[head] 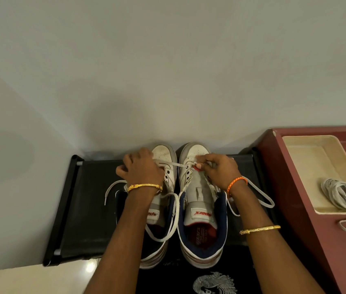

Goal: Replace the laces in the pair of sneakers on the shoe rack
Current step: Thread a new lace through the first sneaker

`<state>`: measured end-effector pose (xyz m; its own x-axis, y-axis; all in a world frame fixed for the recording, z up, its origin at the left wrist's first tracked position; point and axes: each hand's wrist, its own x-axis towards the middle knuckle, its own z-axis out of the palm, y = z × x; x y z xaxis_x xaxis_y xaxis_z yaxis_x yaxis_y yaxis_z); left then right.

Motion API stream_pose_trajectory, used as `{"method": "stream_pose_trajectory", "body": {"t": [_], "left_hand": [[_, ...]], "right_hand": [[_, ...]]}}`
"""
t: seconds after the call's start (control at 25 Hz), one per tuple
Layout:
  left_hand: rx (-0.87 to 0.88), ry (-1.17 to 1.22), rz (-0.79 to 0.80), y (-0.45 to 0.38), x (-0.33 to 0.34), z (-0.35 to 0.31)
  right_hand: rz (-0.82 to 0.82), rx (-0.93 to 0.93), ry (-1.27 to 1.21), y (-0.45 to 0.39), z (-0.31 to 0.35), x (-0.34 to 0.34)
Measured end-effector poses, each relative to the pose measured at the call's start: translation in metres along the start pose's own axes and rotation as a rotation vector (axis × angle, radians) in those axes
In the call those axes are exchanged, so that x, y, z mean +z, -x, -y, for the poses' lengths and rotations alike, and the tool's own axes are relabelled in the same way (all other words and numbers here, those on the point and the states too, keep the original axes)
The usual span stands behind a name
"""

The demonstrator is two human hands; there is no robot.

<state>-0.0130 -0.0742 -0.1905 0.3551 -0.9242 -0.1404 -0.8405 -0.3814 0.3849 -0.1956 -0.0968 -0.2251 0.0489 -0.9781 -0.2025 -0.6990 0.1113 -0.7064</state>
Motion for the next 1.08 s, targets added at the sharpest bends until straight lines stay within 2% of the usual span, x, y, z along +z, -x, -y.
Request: {"method": "stream_pose_trajectory", "body": {"t": [0.12, 0.2, 0.32, 0.8, 1.08], "left_hand": [[0.240, 0.012, -0.011, -0.004, 0.007, -0.005], [0.357, 0.141, 0.094, -0.002, 0.014, -0.014], [0.347, 0.185, 0.250, 0.000, 0.021, -0.021], [0.265, 0.335, 0.296, -0.009, 0.026, -0.012], [0.269, 0.352, 0.320, -0.008, 0.026, -0.011]], "right_hand": [[-0.057, -0.020, 0.139, 0.010, 0.006, -0.009], [-0.048, -0.010, 0.238, 0.015, 0.012, -0.011], [-0.020, 0.013, 0.291, 0.014, 0.017, -0.006], [-0.024, 0.092, -0.033, 0.011, 0.017, 0.011], [0.028, 0.082, 0.221, 0.017, 0.030, 0.007]]}}
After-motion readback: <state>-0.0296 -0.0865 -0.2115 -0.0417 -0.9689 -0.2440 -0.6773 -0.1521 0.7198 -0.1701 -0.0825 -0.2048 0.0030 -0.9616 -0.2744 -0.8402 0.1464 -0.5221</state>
